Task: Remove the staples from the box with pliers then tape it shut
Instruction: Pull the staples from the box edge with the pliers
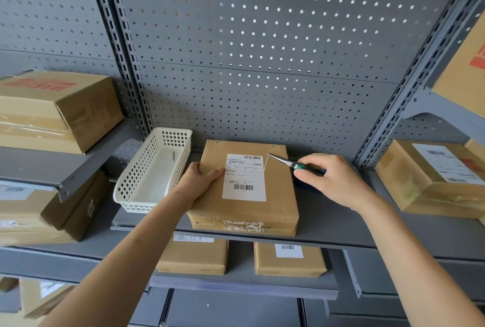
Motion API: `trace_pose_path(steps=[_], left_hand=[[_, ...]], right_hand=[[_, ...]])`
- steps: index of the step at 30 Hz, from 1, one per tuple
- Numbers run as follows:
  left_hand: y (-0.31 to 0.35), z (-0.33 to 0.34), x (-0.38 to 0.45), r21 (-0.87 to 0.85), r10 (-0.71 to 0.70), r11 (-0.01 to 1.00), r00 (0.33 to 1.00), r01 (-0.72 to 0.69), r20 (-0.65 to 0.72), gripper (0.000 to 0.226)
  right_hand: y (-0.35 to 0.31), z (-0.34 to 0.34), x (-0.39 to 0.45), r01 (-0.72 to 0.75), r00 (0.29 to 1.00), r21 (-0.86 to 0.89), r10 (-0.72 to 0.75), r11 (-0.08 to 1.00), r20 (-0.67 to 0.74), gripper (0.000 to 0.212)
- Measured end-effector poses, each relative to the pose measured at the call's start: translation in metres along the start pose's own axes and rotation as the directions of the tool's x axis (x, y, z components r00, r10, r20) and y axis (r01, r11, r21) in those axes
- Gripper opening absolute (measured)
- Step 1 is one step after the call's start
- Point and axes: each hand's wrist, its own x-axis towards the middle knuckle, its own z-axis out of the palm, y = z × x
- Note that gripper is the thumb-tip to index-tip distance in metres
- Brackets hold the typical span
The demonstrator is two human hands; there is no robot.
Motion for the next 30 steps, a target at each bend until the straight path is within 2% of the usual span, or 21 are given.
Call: trace_pose_path(steps=[3, 6, 9, 16, 24, 30], left_hand=[[-0.001, -0.004, 0.002, 0.011, 0.007, 1.000, 1.000, -0.008, 0.024, 0.080], [-0.004, -0.007, 0.002, 0.025, 0.026, 0.999, 0.999, -0.027, 0.029, 0.076], [-0.008, -0.007, -0.001, 0.079, 0.050, 0.996, 0.999, -0.051, 0.011, 0.067], [-0.016, -0.011, -0.001, 0.073, 0.065, 0.995, 0.998, -0.063, -0.025, 0.057], [-0.022, -0.014, 0.003, 0.042, 0.077, 0.996, 0.997, -0.076, -0.024, 0.053], [-0.026, -0.014, 0.002, 0.045, 0.092, 0.995, 0.995, -0.091, -0.024, 0.056]], right_hand=[[-0.005, 0.002, 0.006, -0.015, 1.000, -0.005, 0.015, 1.000, 0.015, 0.014], [-0.010, 0.005, 0.014, -0.017, 0.999, 0.008, 0.017, 1.000, 0.030, 0.031], [-0.014, 0.009, 0.023, 0.001, 1.000, 0.033, -0.002, 0.999, 0.029, 0.039], [-0.020, 0.021, 0.046, -0.029, 0.999, 0.135, 0.023, 0.990, 0.046, 0.017], [-0.037, 0.046, 0.080, -0.104, 0.986, 0.282, 0.062, 0.954, 0.153, 0.032], [-0.048, 0.064, 0.105, -0.123, 0.977, 0.332, 0.056, 0.935, 0.205, 0.034]])
